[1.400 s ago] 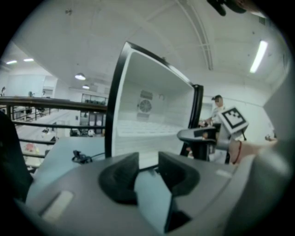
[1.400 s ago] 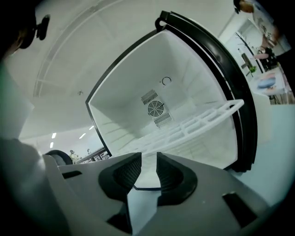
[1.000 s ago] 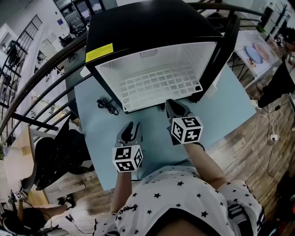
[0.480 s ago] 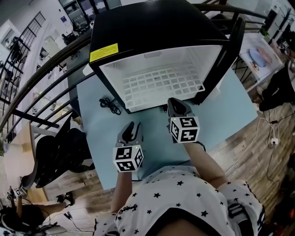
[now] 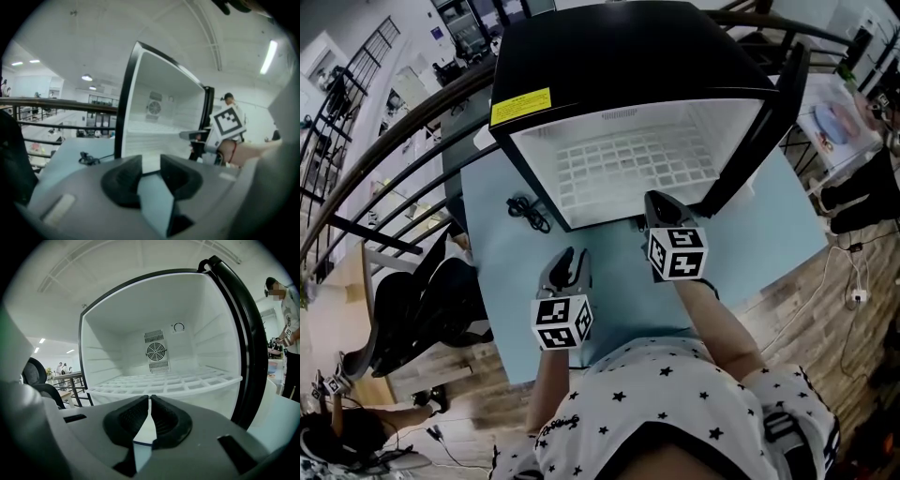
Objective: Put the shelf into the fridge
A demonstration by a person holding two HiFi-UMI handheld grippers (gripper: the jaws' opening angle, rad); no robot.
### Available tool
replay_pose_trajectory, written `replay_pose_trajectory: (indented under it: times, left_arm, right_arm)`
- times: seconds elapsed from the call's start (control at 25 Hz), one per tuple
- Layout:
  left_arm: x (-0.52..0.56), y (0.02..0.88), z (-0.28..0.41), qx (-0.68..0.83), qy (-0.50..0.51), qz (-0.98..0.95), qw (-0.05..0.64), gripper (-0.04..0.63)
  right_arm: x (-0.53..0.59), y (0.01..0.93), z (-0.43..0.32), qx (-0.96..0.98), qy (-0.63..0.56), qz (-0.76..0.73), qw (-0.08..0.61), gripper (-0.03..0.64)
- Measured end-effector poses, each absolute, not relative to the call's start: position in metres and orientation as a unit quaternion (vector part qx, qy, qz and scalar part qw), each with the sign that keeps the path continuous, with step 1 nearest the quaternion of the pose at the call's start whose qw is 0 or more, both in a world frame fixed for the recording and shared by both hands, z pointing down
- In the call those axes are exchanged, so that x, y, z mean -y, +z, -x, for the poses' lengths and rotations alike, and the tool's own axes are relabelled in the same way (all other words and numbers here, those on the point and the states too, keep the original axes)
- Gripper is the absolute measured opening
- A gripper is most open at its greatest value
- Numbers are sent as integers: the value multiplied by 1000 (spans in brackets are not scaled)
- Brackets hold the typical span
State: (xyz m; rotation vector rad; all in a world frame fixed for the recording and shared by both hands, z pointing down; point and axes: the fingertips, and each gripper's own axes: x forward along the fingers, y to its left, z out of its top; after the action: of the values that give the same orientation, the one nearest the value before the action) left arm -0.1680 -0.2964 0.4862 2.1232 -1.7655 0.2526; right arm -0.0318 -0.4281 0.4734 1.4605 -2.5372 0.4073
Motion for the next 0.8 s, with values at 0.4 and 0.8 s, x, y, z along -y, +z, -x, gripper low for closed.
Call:
replay_pose_trajectory:
  times: [0.4,0.8]
  left_arm:
    - [295,487,167,629,87,-749,186,117]
    - [293,485,166,633,85,-747,184,107]
  right_arm:
    - [442,473,36,857,119,-491,100,32]
    - [462,475,43,858,117,-489,106,32]
